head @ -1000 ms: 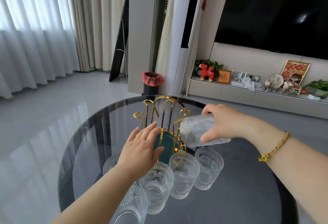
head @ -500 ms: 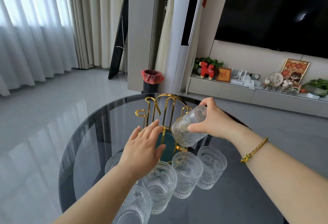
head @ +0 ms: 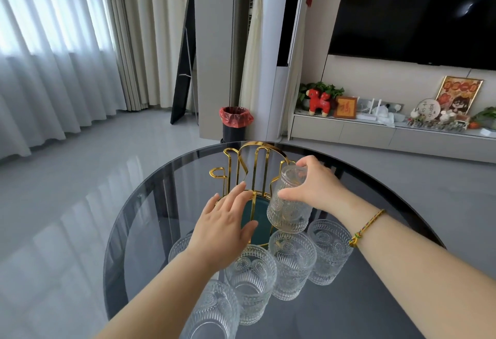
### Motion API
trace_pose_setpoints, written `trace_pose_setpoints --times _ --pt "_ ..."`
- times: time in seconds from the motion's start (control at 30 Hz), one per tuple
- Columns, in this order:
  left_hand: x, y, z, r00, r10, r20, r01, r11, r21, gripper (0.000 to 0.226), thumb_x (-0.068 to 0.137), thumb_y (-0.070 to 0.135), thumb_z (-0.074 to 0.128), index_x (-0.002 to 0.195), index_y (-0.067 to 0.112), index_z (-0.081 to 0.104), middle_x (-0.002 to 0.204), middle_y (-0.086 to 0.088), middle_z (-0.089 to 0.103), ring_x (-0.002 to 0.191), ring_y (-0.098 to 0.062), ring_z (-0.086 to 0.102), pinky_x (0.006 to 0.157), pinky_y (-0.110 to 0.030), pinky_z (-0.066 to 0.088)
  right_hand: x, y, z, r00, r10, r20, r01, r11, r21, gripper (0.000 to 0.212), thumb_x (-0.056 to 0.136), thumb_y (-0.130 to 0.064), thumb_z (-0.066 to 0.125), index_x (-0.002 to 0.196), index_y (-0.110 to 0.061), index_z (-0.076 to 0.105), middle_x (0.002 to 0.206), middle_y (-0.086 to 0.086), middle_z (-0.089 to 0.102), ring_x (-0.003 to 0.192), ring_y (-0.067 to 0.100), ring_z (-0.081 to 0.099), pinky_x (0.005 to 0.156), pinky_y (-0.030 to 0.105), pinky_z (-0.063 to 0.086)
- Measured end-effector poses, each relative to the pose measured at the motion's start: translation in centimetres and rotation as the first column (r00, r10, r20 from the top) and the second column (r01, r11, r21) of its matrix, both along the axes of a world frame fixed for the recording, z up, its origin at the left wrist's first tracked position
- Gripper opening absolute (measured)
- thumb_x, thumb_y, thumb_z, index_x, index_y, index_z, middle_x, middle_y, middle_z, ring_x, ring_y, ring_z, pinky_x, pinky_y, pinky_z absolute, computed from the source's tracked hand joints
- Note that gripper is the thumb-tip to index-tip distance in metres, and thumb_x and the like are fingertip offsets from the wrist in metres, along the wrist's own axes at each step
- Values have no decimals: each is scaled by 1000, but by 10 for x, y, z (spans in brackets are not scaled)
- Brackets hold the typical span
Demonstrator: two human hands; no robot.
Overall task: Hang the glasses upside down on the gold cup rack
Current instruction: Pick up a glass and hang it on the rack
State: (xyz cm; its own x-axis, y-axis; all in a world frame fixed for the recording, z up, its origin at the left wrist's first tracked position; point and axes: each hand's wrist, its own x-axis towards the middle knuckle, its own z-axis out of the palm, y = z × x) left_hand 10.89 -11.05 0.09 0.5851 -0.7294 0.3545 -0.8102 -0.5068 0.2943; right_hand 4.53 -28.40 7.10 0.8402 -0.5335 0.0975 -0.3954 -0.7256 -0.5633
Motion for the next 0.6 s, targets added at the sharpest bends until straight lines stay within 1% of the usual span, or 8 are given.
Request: trace_pose_setpoints --times 0.1,0.23,0.4,0.6 --pt "0 0 1 1000 5 -4 -5 1000 6 49 91 43 33 134 28 14 153 7 7 137 -14 21 113 -31 -1 1 3 -2 1000 -19 5 19 1000 -3 79 59 -40 73 124 -17 33 129 7 45 120 26 36 82 33 38" --pt "-1 -1 0 1000 13 -4 -13 1000 10 50 91 43 33 134 28 15 153 6 9 137 -15 22 114 -33 1 1 4 -2 999 -27 24 27 999 -18 80 60 -39 74 125 -17 34 132 7 43 123 26 33 90 36 38" --pt "8 0 1 1000 24 10 -25 999 23 51 90 45 33 135 26 17 153 5 11 137 -15 22 114 -34 3 7 3 2 998 -17 65 19 1000 -25 81 60 -38 75 126 -14 34 131 8 44 123 27 33 93 35 36" --pt "16 -1 2 999 39 -5 -39 999 27 51 90 45 33 135 27 16 153 4 9 137 -16 21 114 -35 4 20 8 -11 1000 -3 17 3 1000 -20 83 62 -37 74 128 -12 30 135 9 42 125 28 31 96 37 36"
